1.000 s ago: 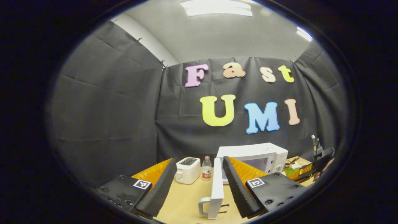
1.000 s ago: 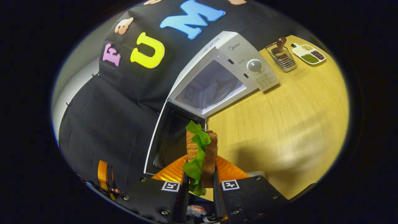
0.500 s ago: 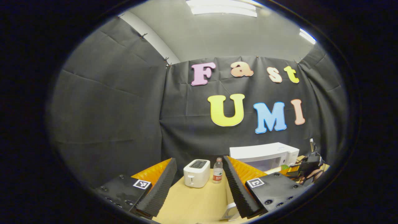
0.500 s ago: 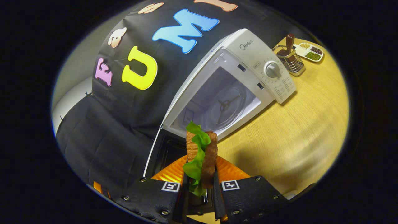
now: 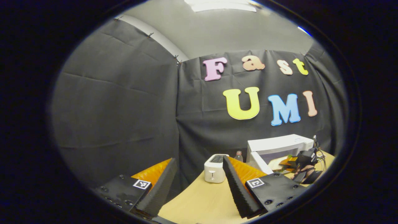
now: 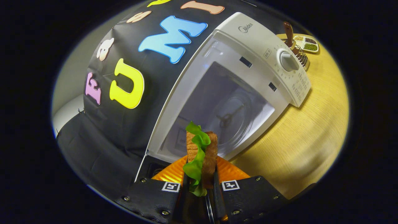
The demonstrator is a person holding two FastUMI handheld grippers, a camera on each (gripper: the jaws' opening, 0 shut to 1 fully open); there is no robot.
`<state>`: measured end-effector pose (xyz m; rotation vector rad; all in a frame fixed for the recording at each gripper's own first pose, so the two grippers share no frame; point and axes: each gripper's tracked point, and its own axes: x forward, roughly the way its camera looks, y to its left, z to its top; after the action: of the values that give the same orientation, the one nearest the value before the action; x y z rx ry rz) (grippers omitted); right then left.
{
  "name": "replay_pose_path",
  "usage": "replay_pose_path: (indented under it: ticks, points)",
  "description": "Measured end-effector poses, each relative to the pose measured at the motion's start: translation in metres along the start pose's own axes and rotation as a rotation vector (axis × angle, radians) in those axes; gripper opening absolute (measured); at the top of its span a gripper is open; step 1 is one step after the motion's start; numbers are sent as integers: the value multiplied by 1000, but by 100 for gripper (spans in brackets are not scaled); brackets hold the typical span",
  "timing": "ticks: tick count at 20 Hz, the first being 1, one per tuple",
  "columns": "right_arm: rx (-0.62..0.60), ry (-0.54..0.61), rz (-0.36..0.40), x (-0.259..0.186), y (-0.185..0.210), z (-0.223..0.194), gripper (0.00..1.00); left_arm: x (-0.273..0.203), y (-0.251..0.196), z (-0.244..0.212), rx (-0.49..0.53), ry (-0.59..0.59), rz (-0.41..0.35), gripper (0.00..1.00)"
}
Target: Open the microwave oven with the left hand, put the food in, and close the microwave oven.
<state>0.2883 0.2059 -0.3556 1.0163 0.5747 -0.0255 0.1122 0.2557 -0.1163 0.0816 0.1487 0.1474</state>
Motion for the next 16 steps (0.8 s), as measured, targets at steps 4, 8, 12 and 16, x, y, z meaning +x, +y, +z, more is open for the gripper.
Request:
replay_pose_path:
  ticks: [4, 8, 12, 16]
  points:
    - [11, -44, 0, 25, -11, 10, 34, -5, 6, -13, 13, 32, 22, 95]
    - [84, -90, -22, 51, -24, 20, 34, -5, 12, -30, 50, 70, 35, 95]
    - [139, -84, -87, 72, -45, 25, 35, -2, 11, -32, 52, 77, 35, 96]
    - [73, -87, -186, 76, -60, 33, 46, 5, 7, -34, 43, 70, 27, 96]
